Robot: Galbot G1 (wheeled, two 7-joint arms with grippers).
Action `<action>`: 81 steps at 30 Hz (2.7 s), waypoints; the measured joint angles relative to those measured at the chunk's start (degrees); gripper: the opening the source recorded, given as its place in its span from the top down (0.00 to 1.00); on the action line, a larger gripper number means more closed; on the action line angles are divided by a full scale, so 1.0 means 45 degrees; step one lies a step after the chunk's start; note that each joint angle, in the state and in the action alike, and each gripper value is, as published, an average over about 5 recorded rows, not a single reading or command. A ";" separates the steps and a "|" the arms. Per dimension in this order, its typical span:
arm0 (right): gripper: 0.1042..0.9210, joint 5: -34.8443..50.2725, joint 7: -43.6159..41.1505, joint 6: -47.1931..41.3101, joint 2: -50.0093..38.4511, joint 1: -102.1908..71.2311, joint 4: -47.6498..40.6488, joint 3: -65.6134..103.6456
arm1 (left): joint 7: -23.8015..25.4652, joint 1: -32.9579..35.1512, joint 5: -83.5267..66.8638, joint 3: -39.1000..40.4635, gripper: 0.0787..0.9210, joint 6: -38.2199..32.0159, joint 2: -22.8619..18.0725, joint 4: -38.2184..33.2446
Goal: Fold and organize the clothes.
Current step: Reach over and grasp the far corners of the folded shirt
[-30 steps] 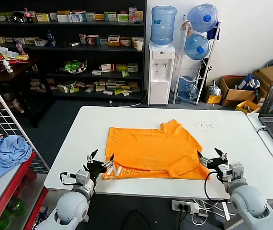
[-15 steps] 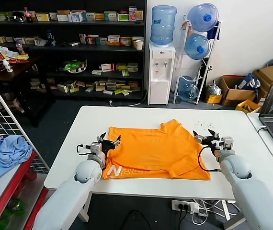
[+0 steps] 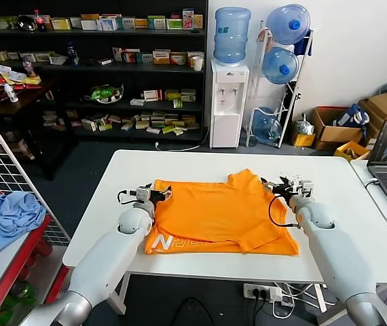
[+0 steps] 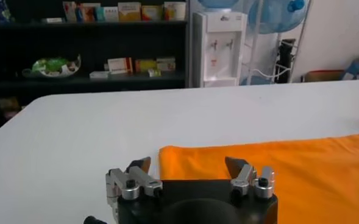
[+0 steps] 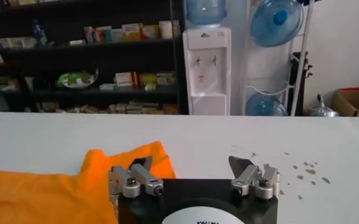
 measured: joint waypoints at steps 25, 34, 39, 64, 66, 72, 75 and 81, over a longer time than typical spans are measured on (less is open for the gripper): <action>0.49 -0.0954 -0.0158 0.0289 0.1578 0.1227 -0.2804 0.0246 | 0.0234 -0.0571 0.0004 -0.0356 0.36 -0.0207 -0.0420 0.1349; 0.80 -0.1057 -0.0030 0.0436 0.1716 0.1508 -0.2960 0.0082 | 0.0446 -0.0494 -0.0016 -0.0351 0.67 -0.0447 -0.0282 0.1097; 0.96 -0.1077 0.0198 0.0575 0.1704 0.1459 -0.2820 -0.0038 | 0.0556 -0.0511 -0.0009 -0.0254 0.84 -0.0628 -0.0156 0.0913; 0.97 -0.0366 0.2185 -0.0354 0.0372 -0.0560 0.1204 -0.0846 | 0.0584 -0.0050 -0.0154 -0.0469 0.69 -0.0623 -0.0049 -0.0050; 0.97 -0.0369 0.2185 -0.0368 0.0381 -0.0564 0.1183 -0.0896 | 0.0648 -0.0178 -0.0084 -0.0476 0.63 -0.0682 -0.0179 0.0176; 0.97 -0.0362 0.2200 -0.0432 0.0475 -0.0514 0.1086 -0.1032 | 0.0866 -0.0549 0.0210 -0.0532 0.43 -0.0819 -0.0597 0.0919; 0.97 -0.0346 0.2218 -0.0457 0.0541 -0.0453 0.1036 -0.1113 | 0.0965 -0.0674 0.0395 -0.0575 0.32 -0.0846 -0.0785 0.1337; 0.97 -0.0313 0.2267 -0.0526 0.0615 -0.0406 0.1044 -0.1217 | 0.1110 -0.0773 0.0790 -0.0568 0.18 -0.0823 -0.1060 0.2065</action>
